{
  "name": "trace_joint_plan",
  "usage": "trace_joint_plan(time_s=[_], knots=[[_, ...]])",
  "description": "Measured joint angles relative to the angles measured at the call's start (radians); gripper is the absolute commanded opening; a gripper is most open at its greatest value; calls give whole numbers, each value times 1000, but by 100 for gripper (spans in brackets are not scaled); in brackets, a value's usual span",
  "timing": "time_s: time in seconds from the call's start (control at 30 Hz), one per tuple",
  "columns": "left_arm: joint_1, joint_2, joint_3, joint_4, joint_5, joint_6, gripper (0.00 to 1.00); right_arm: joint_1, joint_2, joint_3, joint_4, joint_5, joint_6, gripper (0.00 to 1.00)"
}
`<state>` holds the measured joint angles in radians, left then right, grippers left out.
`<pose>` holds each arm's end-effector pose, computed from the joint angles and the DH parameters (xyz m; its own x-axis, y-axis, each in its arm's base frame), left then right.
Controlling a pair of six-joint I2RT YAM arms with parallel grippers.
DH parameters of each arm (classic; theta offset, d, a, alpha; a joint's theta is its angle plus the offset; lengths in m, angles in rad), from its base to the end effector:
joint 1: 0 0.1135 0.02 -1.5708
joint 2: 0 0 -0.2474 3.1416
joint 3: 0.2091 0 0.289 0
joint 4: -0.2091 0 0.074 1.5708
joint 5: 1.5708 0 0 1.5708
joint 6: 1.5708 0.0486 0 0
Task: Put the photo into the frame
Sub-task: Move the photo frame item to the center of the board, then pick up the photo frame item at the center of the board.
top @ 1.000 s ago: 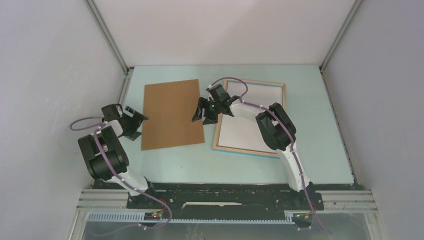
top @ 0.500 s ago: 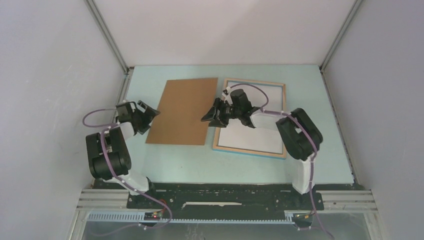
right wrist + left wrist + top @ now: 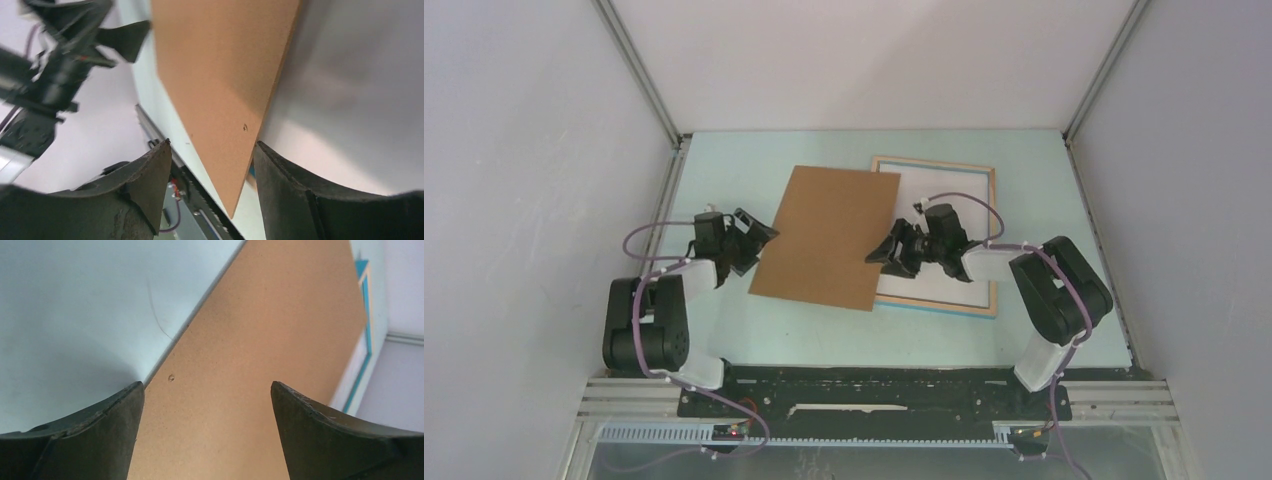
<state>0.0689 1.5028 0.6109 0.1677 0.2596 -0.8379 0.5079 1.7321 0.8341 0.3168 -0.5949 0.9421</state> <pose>0.3181 0.0094 0.0978 -0.5353 -0.7570 -0.3747 -0.4074 0.6200 -0.6705 0.3173 0.2078 0.1112 -0.9389 0.2440 -0.2427 -0.0896 0.5076 0.8569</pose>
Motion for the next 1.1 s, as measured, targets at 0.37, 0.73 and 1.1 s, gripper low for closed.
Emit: trace_joint_plan(time_s=[0.37,0.73,1.1], knots=[[-121,-119,-175,83,148,-166,93,-38,30,-111,71,2,2,62],[-127,-212,-211,18,175,-146,94,-43,-121,-146,-35,26,-26,17],[-132,-562,-190,-231,181,10,97,-92,-400,-14,-455,68,-167,0]])
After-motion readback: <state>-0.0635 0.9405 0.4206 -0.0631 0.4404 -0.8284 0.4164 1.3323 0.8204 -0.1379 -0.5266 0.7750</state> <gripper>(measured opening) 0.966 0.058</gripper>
